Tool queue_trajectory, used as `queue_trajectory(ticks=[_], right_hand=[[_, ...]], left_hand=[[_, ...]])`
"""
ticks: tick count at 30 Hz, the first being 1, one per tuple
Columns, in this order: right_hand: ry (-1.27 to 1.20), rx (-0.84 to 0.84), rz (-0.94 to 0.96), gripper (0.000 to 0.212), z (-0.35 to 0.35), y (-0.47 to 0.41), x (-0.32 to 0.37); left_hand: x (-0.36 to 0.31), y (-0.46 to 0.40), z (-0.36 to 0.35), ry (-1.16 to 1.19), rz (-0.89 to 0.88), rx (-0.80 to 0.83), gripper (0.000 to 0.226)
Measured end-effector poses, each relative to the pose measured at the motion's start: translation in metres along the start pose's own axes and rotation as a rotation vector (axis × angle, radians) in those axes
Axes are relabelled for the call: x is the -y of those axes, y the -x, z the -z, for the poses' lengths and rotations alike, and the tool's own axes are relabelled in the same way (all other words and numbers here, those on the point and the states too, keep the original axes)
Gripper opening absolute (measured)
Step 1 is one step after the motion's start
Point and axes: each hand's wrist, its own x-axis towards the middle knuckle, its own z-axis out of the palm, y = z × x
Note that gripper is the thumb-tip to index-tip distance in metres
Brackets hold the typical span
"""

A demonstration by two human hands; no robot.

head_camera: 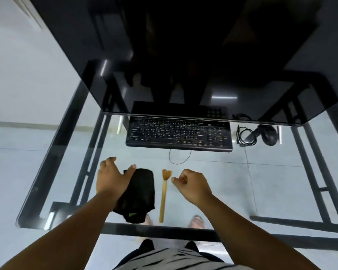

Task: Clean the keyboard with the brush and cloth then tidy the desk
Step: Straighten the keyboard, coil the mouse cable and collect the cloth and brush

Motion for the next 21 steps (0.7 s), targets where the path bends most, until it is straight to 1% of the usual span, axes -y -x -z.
queue_trajectory(ticks=[1,3,6,10,14,18,21], right_hand=[[0.034,0.027,-0.026,0.037,-0.008,0.002,0.01],[0.089,0.055,-0.059,0.041,-0.019,0.004,0.023],[0.126,0.078,-0.104,0.039,-0.031,0.008,0.042],[0.11,0.056,-0.152,0.036,-0.039,0.012,0.055],[0.041,0.019,-0.187,0.034,-0.044,0.015,0.06],[-0.105,-0.035,-0.205,0.031,-0.046,0.019,0.057],[-0.211,-0.109,-0.186,0.029,-0.042,0.021,0.053]], left_hand=[[0.008,0.0,0.006,-0.009,0.034,0.042,0.084],[0.016,-0.001,0.012,-0.052,0.072,0.123,0.089],[0.026,-0.002,0.017,-0.064,0.079,0.214,0.084],[0.033,-0.005,0.01,-0.104,0.071,0.338,0.058],[0.034,-0.002,0.006,-0.127,0.035,0.35,0.037],[0.028,0.002,0.007,0.055,0.015,0.35,0.023],[0.023,0.001,0.008,0.227,0.019,0.377,0.021]])
